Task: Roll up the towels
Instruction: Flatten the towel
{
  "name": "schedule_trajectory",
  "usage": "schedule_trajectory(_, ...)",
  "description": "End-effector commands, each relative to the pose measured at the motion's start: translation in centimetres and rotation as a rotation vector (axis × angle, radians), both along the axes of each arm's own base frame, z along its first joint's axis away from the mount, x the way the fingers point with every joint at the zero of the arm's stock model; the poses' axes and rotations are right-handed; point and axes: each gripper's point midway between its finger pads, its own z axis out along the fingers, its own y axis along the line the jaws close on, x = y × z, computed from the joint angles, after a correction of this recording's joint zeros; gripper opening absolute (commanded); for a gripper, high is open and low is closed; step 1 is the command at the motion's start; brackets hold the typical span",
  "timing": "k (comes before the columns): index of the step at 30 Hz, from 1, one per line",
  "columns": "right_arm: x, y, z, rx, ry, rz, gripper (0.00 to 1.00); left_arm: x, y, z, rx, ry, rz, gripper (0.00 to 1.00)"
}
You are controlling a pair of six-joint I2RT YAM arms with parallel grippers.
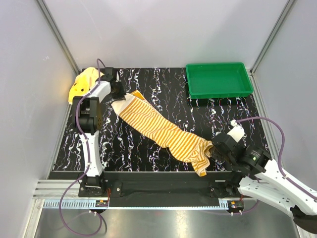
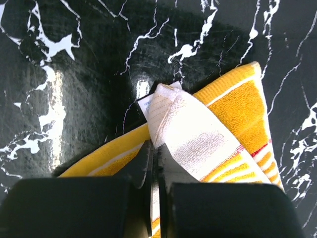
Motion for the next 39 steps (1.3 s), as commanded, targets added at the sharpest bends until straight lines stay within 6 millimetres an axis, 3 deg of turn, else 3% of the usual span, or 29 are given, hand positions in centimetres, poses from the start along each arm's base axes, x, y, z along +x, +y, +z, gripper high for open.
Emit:
schedule_trajectory(1,0.3,0.0,0.5,0.005,-0.006,-0.016,0.00,0.9,0.6,5.2,0.039,-0.100,0.021,0.00)
schedule_trajectory(8,1.7,1.5,3.7,-0.001,-0.053,0.038,0.00,-0.1,1.5,14.8,0.059,-0.249,0.070,0.00)
schedule_trajectory(9,2.2,1.9,5.0,0.017,-0.086,0.045,0.00,-0.7,1.7,17.6,0.058,-0.297,0.076,0.00)
schedule_trajectory(13,3.9,0.9,7.1,-0.087,-0.145,0.026,0.04,-2.9,2.6,24.0,0.062,-0.409,0.107,0.00)
schedule_trajectory(14,4.8,0.4,7.8,-0.116,-0.175,0.003,0.05,-3.9,2.9,26.4,0.058,-0.459,0.117,0.00)
schedule_trajectory(15,5.5,0.3,9.1,-0.120,-0.207,-0.004,0.06,-4.4,3.1,27.6,0.049,-0.486,0.120,0.00)
schedule_trajectory(17,7.2,-0.2,9.9,-0.210,-0.234,0.008,0.06,-5.2,3.2,29.7,0.028,-0.540,0.117,0.00)
schedule_trajectory(18,8.8,-1.0,11.6,-0.207,-0.271,-0.042,0.04,-5.9,3.0,31.8,0.006,-0.595,0.101,0.00)
schedule_trajectory(19,9.9,-1.4,12.0,-0.268,-0.279,-0.014,0.01,-6.1,2.9,33.0,-0.003,-0.629,0.093,0.00)
schedule_trajectory(20,11.3,-1.2,14.1,-0.247,-0.330,-0.020,0.00,-6.2,2.8,34.5,-0.013,-0.675,0.084,0.00)
schedule_trajectory(22,13.8,-3.5,15.7,-0.318,-0.359,-0.056,0.00,-6.1,2.3,36.6,-0.037,-0.724,0.055,0.00)
schedule_trajectory(23,15.3,-3.7,17.5,-0.303,-0.424,-0.070,0.00,-5.5,2.3,36.1,-0.045,-0.698,0.055,0.00)
schedule_trajectory(25,17.6,-5.0,19.4,-0.354,-0.476,-0.079,0.00,-5.2,1.7,38.2,-0.090,-0.731,0.027,0.00)
schedule_trajectory(26,18.8,-4.5,21.5,-0.329,-0.541,-0.064,0.00,-4.6,1.4,38.2,-0.108,-0.728,0.019,0.00)
schedule_trajectory(27,19.7,-4.4,22.1,-0.355,-0.561,-0.035,0.00,-4.4,1.9,38.9,-0.132,-0.744,0.021,0.00)
schedule_trajectory(28,21.4,-4.8,21.6,-0.381,-0.536,-0.038,0.00,-4.1,1.9,39.6,-0.143,-0.769,0.015,0.00)
schedule_trajectory(29,22.3,-4.7,23.4,-0.371,-0.567,-0.033,0.00,-3.8,2.1,40.6,-0.148,-0.811,0.008,0.00)
schedule_trajectory(30,23.0,-5.2,23.8,-0.395,-0.561,-0.027,0.00,-3.9,1.8,41.4,-0.163,-0.834,-0.016,0.00)
schedule_trajectory(31,24.4,-5.2,23.1,-0.415,-0.529,-0.016,0.00,-4.0,1.9,42.2,-0.163,-0.859,-0.026,0.00)
schedule_trajectory(32,24.7,-5.8,24.4,-0.426,-0.541,-0.027,0.00,-4.3,2.1,43.2,-0.162,-0.886,-0.038,0.00)
schedule_trajectory(34,24.5,-6.1,25.0,-0.462,-0.545,-0.009,0.00,-5.5,1.4,43.8,-0.188,-0.898,-0.114,0.00)
schedule_trajectory(36,23.7,-6.0,23.9,-0.470,-0.550,0.027,0.00,-7.7,1.3,44.3,-0.170,-0.913,-0.166,0.00)
schedule_trajectory(37,22.0,-6.5,24.9,-0.456,-0.592,0.012,0.00,-9.6,1.3,43.4,-0.165,-0.897,-0.171,0.00)
schedule_trajectory(38,21.4,-6.7,22.0,-0.460,-0.551,0.013,0.00,-10.4,1.7,43.2,-0.153,-0.915,-0.164,0.00)
schedule_trajectory(39,19.5,-7.2,22.5,-0.416,-0.587,-0.025,0.00,-10.9,1.8,38.7,-0.169,-0.832,-0.151,0.00)
